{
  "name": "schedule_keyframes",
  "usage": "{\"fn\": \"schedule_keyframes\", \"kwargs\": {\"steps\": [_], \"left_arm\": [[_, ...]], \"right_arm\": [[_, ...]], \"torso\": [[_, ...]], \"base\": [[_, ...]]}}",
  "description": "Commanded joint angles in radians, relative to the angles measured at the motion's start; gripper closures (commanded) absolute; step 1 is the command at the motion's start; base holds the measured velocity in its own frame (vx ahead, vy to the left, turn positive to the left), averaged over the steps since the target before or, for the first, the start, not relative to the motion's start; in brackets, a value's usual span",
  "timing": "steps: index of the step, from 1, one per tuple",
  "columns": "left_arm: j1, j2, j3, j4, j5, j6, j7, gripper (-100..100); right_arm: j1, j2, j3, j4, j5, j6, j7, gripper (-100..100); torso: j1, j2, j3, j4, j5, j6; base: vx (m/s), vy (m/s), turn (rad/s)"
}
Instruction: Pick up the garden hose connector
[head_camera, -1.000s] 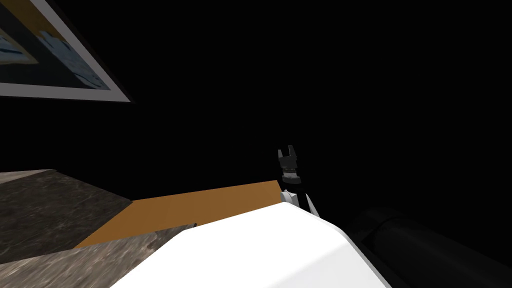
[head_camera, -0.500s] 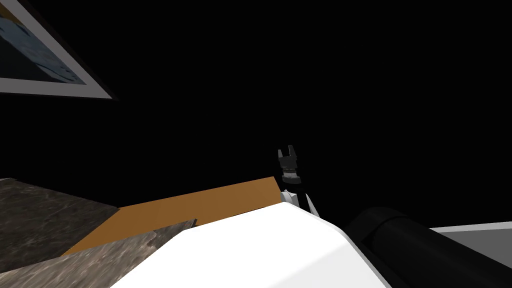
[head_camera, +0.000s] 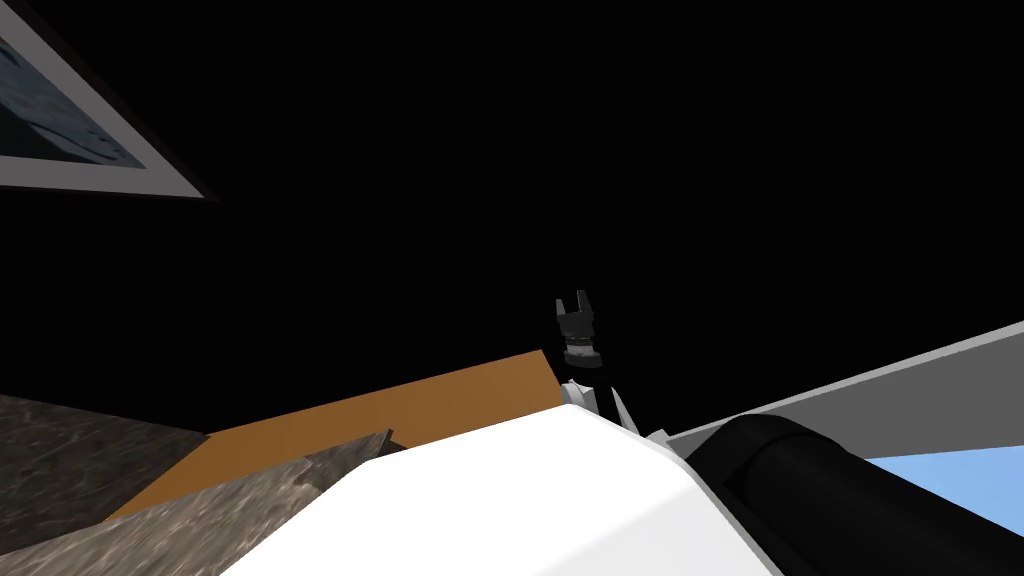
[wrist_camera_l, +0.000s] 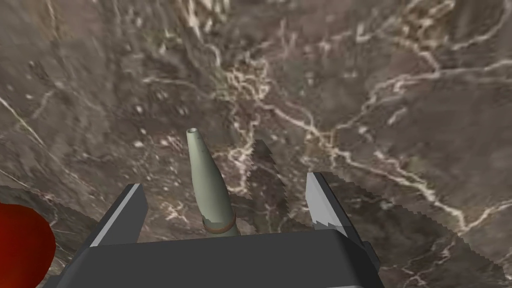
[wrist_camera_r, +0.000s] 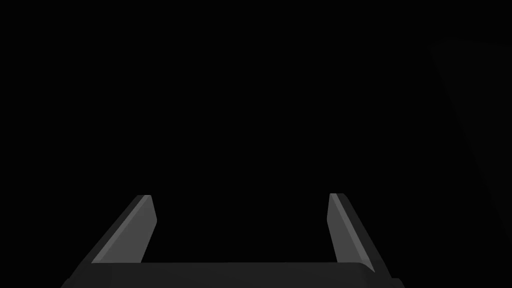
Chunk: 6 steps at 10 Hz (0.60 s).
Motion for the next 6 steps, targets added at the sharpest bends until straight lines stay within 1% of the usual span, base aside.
{"fn": "schedule_keyframes", "kwargs": {"steps": [1,5,6], "left_arm": [[0.000,0.000,0.000,0.000,0.000,0.000,0.000,100],[0.000,0.001,0.000,0.000,0.000,0.000,0.000,100],[0.000,0.001,0.000,-0.001,0.000,0.000,0.000,0]], "right_arm": [[0.000,0.000,0.000,0.000,0.000,0.000,0.000,0],[0.000,0.000,0.000,0.000,0.000,0.000,0.000,0],[0.000,0.000,0.000,0.000,0.000,0.000,0.000,0]], "torso": [[0.000,0.000,0.000,0.000,0.000,0.000],[0.002,-0.002,-0.001,-0.001,0.001,0.000],[0.002,-0.002,-0.001,-0.001,0.001,0.000]], "base": [[0.000,0.000,0.000],[0.000,0.000,0.000],[0.000,0.000,0.000]]}}
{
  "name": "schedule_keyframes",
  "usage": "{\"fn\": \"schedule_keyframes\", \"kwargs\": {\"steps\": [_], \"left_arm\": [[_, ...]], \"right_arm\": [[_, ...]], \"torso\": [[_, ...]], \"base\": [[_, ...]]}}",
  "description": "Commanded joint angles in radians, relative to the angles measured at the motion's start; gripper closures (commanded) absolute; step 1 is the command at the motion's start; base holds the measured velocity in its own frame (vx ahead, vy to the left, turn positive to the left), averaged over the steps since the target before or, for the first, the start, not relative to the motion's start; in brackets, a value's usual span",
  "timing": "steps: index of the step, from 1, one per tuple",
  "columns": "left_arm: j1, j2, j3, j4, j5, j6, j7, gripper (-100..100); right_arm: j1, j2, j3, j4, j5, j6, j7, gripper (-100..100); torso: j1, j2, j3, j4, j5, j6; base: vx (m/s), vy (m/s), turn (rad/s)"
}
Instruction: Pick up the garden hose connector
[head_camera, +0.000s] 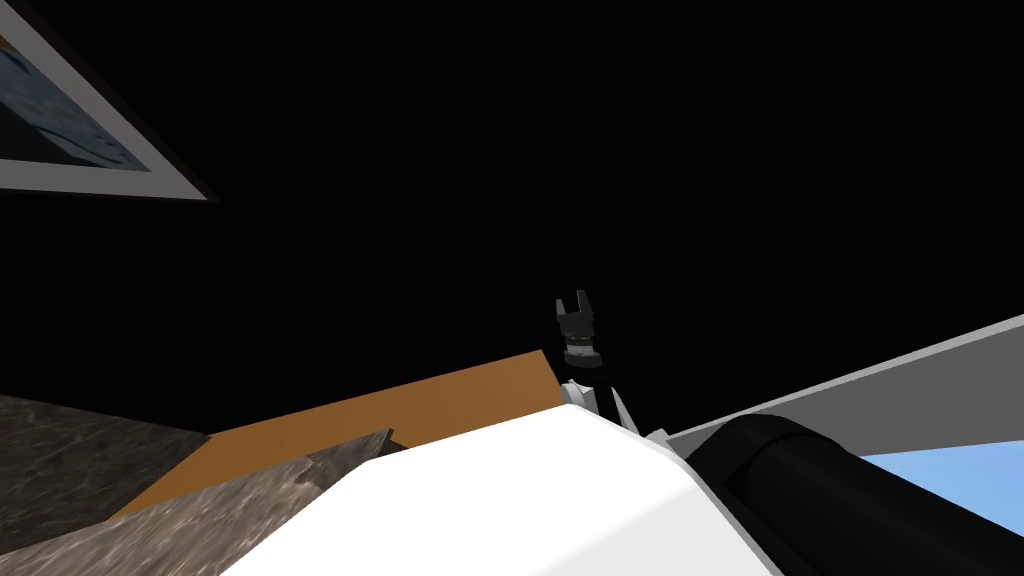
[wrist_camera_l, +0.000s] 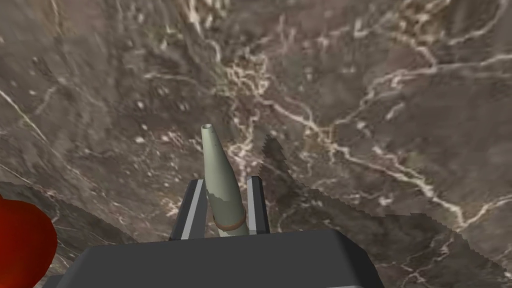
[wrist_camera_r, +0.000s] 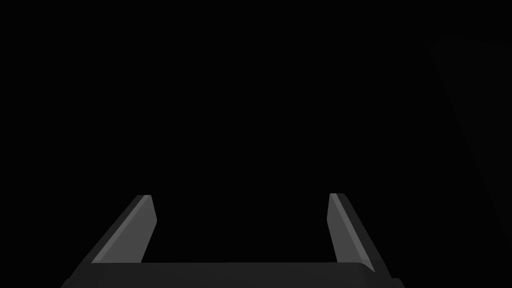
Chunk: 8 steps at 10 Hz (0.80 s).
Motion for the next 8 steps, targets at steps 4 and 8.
{"fn": "schedule_keyframes", "kwargs": {"steps": [4,8], "left_arm": [[0.005,0.019,0.022,0.003,0.010,0.014,-0.087,100],[0.004,0.031,0.030,0.013,0.013,0.016,-0.127,0]], "right_arm": [[0.000,0.000,0.000,0.000,0.000,0.000,0.000,0],[0.000,0.000,0.000,0.000,0.000,0.000,0.000,0]], "torso": [[0.001,-0.007,-0.004,-0.001,0.000,0.000],[-0.001,-0.005,-0.003,-0.001,-0.001,0.001]], "base": [[0.109,0.012,0.189],[0.087,-0.008,0.103]]}}
